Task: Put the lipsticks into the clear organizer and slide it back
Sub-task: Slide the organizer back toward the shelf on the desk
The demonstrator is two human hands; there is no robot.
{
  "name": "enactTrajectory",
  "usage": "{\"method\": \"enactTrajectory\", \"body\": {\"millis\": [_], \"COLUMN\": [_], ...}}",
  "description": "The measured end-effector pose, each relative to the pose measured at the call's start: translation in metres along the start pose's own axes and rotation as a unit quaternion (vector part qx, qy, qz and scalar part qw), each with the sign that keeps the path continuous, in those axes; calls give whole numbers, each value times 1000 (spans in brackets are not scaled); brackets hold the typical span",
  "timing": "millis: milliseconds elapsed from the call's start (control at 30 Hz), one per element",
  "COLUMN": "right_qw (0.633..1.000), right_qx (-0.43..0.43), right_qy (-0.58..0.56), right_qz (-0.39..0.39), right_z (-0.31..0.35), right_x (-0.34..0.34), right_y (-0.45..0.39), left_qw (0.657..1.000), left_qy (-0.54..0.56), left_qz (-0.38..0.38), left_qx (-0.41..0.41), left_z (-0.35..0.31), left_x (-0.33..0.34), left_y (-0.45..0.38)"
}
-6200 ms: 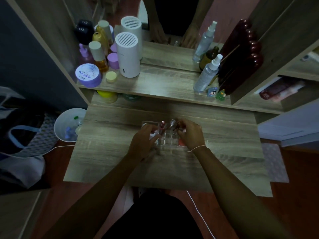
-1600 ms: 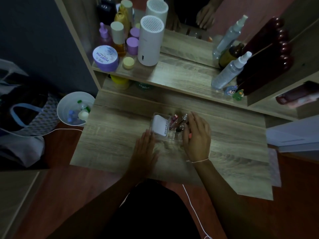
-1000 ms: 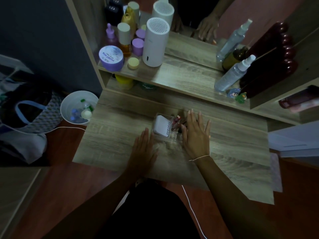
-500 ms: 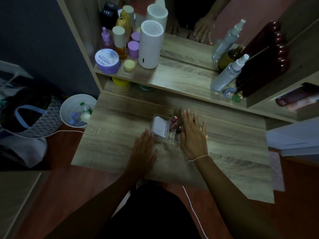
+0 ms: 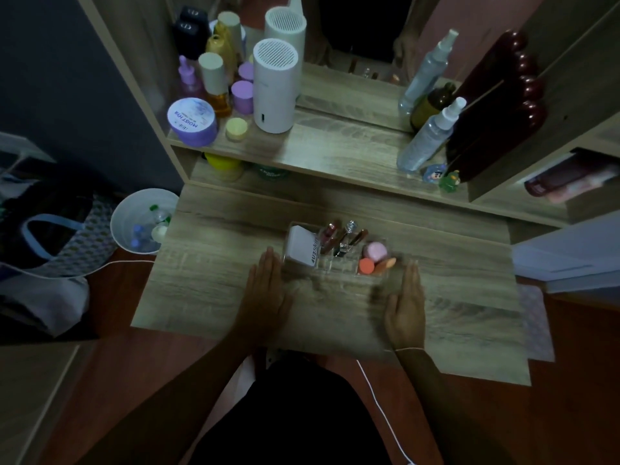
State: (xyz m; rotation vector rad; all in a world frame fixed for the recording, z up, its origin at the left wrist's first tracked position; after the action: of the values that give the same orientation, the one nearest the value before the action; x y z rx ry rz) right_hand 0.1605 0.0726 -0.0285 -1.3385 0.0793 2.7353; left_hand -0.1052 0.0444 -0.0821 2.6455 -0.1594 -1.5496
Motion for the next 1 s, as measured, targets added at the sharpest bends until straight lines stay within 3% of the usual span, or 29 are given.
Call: {"method": "enactTrajectory", "body": {"millis": [267,600,1000], "right_qw": [987,968,974], "right_qx": [-33,-52,-26], "right_qy": [87,204,194], "right_qz": [128,139,117], "right_z": [-15,-28,-55], "right_x": [33,34,12], "right_y": [13,13,3], "left_qw": [999,999,999], "left_qy": [33,9,42], "left_qz": [32,37,-3], "left_qx": [22,38,5], "left_z": [-5,-3,-27], "left_x": [6,4,7], "left_y": [-7,-10,-29]}}
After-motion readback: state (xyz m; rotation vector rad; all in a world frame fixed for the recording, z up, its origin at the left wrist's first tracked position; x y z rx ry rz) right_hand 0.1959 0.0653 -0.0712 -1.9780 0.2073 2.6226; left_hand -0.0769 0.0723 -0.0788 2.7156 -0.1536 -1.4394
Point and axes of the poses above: each hand's wrist, its own y-axis away from the middle knuckle, its own x-axis out of the palm, z = x × y, the point moved 5 cm from there along -y, towards the middle knuckle, and after that the axes turned 2 degrees about -z, right-handed, at the moved point
